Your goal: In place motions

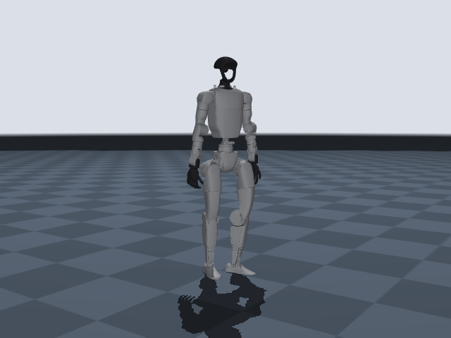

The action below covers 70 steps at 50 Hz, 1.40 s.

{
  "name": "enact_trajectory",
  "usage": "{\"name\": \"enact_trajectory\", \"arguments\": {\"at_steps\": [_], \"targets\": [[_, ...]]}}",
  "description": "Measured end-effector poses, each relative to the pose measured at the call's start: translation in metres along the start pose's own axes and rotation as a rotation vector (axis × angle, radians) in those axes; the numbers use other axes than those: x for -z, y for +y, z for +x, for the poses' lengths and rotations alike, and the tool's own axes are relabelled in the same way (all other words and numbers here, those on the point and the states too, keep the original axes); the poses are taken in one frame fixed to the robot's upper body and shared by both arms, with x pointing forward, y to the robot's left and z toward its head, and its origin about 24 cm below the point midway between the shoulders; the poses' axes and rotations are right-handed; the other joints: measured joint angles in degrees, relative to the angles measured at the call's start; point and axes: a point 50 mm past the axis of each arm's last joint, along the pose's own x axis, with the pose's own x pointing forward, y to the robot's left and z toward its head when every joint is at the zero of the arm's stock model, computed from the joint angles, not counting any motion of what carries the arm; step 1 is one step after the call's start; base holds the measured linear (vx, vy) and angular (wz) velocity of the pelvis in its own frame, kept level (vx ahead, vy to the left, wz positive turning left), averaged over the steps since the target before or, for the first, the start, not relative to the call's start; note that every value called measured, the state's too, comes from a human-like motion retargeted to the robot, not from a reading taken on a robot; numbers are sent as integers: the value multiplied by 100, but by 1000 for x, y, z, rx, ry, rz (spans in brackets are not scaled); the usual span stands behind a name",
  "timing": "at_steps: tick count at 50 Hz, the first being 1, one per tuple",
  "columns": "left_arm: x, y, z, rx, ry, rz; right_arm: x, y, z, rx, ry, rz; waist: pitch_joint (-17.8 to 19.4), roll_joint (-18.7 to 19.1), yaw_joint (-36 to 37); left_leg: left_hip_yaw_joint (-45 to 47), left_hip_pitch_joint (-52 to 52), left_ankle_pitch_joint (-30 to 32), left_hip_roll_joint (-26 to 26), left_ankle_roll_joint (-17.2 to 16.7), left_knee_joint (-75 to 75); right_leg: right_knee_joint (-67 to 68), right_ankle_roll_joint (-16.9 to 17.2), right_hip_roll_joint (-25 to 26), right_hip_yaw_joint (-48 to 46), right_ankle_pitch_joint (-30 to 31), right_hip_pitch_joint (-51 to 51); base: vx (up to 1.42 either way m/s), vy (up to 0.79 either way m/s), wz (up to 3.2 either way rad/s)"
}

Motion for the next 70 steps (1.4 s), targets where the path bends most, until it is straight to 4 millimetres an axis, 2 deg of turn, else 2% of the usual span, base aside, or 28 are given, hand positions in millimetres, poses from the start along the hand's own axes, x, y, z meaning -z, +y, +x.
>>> {"name": "enact_trajectory", "arguments": {"at_steps": [2,3,5,7,10,12,15,16,20,25,30,32,35,37,40,42,43,45,47,50,53,56,60,62,63,65,67,70], "targets": [[0,0,0,0,-3,13,-1,-2,0,15,1,4,43,8,-353,-420,-110,1,-59,34,131,37,5,-104,-371,55,-68,-1,1,199],[0,-1,0,1,-3,14,-3,-3,-1,26,0,7,106,-5,-878,-958,-232,46,-193,82,232,104,-10,-233,-900,113,-153,-3,3,272],[6,1,0,-2,3,-6,-9,-8,-2,47,-7,-9,163,-16,-910,-952,-322,153,-159,67,461,181,-45,-279,-884,96,-183,-4,5,82],[13,3,0,-9,13,-25,-19,-12,-4,56,-31,-21,250,-89,-943,-868,-557,667,-119,-11,1006,222,-85,-388,-918,114,-205,-12,3,11],[11,3,0,-38,-6,-66,-47,-17,-10,73,-106,-33,477,-188,-1227,-1115,-1513,1998,84,-263,2516,194,-84,-544,-1267,111,-217,-30,-2,112],[15,5,0,-56,-3,-103,-60,-21,-13,77,-156,-58,604,-344,-1034,-1238,-2337,2331,94,85,3665,127,-112,-657,-1248,177,-166,-16,-5,37],[35,3,-1,-29,70,-160,-74,-28,-18,85,-185,-116,642,-348,-813,-917,-3230,1656,786,547,5079,123,-178,-629,-1322,197,-210,-5,0,0],[45,2,-2,-19,102,-189,-77,-28,-19,99,-186,-133,638,-381,-728,-906,-3418,1537,805,583,5309,152,-191,-665,-1260,198,-234,0,2,-38],[76,6,-6,-5,181,-263,-89,-30,-22,141,-241,-172,632,-427,-631,-1231,-3857,1234,596,315,5738,162,-210,-711,-1154,210,-222,8,4,-26],[99,15,-12,-41,261,-241,-90,-24,-21,103,-268,-175,468,-342,-780,-1324,-3210,1194,444,292,5060,130,-136,-653,-1193,124,-118,12,3,12],[101,24,-15,-79,265,-250,-62,-14,-11,77,-201,-109,173,-228,-868,-1639,-1699,1493,-159,-32,2777,237,-54,-499,-1150,-61,-99,22,1,-4],[94,26,-13,-92,242,-258,-48,-10,-7,56,-157,-92,139,-170,-783,-1609,-986,1081,-304,28,1689,424,-9,-402,-1034,-186,-86,27,3,-65],[81,27,-11,-101,204,-256,-22,-5,-2,32,-80,-73,85,-54,-915,-873,-55,-202,-240,400,556,930,110,-303,-1012,-402,-134,29,3,-7],[66,23,-8,-89,174,-241,-6,-3,0,35,-32,-50,108,93,-1178,-1162,86,-36,-164,330,144,1513,213,-227,-1050,-64,-363,12,4,33],[13,12,-4,-62,67,-177,-5,-4,-1,42,-23,34,541,181,-1150,-1220,154,190,53,286,-58,3297,590,-586,-927,1094,-1129,-25,6,-32],[-20,7,-4,-58,-33,-121,-2,-5,-1,27,-29,69,696,220,-1100,-928,262,238,118,319,-232,4659,700,-606,-408,1351,-1941,-15,9,-52],[-33,6,-4,-53,-77,-93,3,-5,-1,15,-19,70,642,236,-1081,-932,215,267,103,342,-285,5251,763,-513,-98,1289,-2376,1,8,-58],[-59,7,-9,-34,-153,-50,11,-5,-1,2,17,44,496,239,-1194,-831,38,290,73,385,-315,6377,607,-852,-137,1030,-3168,0,3,-39],[-79,9,-13,-31,-206,-17,15,-4,-1,4,56,28,494,295,-1461,-895,-52,299,140,384,-315,6990,685,-787,14,788,-3712,-11,-2,22],[-95,5,-16,-63,-262,13,23,0,0,-6,84,40,535,319,-1478,-919,-23,319,197,375,-335,7132,970,-451,342,622,-3956,-3,-1,7],[-99,4,-17,-57,-278,23,27,2,0,-23,87,23,476,288,-1431,-785,40,308,174,353,-374,6606,857,-490,300,614,-3638,10,-4,-18],[-87,5,-14,-50,-246,46,29,1,0,-10,92,23,462,210,-1327,-704,202,222,113,309,-349,5304,759,-370,275,734,-2758,11,-2,-18],[-49,6,-6,-71,-162,41,26,0,0,4,85,41,483,62,-1407,-1064,259,-59,13,245,136,2554,905,-138,68,868,-1004,16,-5,50],[-25,11,-3,-83,-100,8,19,-2,0,11,66,31,478,-104,-1289,-980,111,77,4,179,825,1569,542,-426,-772,-57,-251,12,-8,15],[-13,13,-3,-88,-65,-10,15,-2,0,13,56,26,407,-201,-1283,-842,-105,450,54,133,1338,1229,343,-557,-1105,-264,-109,-1,-12,50],[3,14,-2,-84,-8,-35,-2,-4,-1,17,9,36,180,-324,-1262,-1000,-1351,1457,300,67,3052,768,335,-736,-1297,-184,-218,-18,-12,102],[10,8,-1,-63,20,-84,-29,-11,-5,40,-81,30,409,-323,-1125,-1568,-2397,1908,189,355,4233,701,306,-700,-1228,-114,-247,-36,-8,60],[25,0,-2,10,78,-186,-68,-26,-16,89,-199,-41,886,-451,-857,-1386,-3119,1352,612,519,5487,734,78,-690,-1061,-44,-205,-33,1,-29]]}}
